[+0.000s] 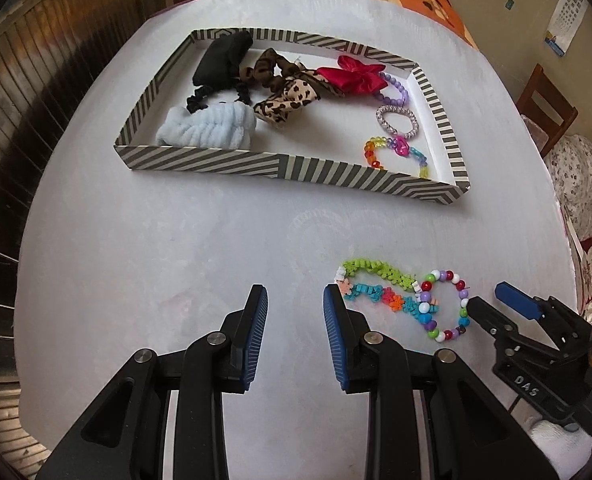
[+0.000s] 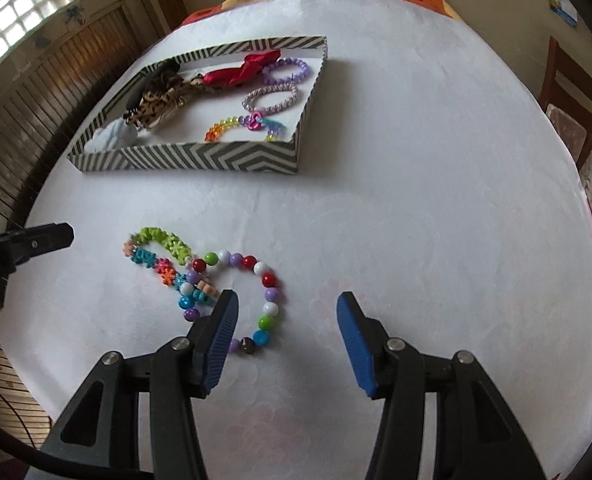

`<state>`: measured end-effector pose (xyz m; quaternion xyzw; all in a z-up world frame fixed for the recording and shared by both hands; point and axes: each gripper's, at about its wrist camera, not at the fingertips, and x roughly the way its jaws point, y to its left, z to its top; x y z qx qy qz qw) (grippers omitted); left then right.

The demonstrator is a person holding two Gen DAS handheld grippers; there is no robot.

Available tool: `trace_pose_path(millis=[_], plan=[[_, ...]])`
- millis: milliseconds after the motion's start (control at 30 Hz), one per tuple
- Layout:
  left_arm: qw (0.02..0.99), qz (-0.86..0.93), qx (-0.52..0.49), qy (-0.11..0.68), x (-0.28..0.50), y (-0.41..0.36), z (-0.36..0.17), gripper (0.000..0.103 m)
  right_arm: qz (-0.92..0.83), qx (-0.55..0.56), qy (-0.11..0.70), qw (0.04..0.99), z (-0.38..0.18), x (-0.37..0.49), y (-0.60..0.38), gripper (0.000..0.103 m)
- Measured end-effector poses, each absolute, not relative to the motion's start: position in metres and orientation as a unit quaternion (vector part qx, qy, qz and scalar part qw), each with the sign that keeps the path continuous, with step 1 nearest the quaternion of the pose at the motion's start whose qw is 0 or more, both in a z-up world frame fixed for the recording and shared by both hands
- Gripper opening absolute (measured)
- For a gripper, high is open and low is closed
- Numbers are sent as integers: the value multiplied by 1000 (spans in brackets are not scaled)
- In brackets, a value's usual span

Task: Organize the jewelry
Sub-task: 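Move both open tools to the multicolour and green bead bracelets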

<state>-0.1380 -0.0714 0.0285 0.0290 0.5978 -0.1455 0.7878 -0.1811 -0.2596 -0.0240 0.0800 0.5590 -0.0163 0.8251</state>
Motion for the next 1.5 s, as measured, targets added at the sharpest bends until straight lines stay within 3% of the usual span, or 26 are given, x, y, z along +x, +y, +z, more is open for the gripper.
trace_pose_path(millis=[300,667,800,1400,1467,1500], plan=[[778,-150,34,609,-134,-81,20,19,-42,28,571,819,-39,-177,-258,54],[759,-194,39,621,-133,-109,5,20,-77,73,572,813,-39,-195,-308,54],[747,-232,54,621,-139,-128,2,25,-77,69,574,813,-39,-196,-308,54],[737,-240,117,621,-134,-167,-21,22,-69,45,569,818,-41,-192,-301,54],[739,-243,109,618,-131,-167,-21,6,-61,40,563,823,-40,-191,-298,45],[739,-245,107,619,-131,-167,-21,4,-57,34,557,828,-39,-190,-296,29]])
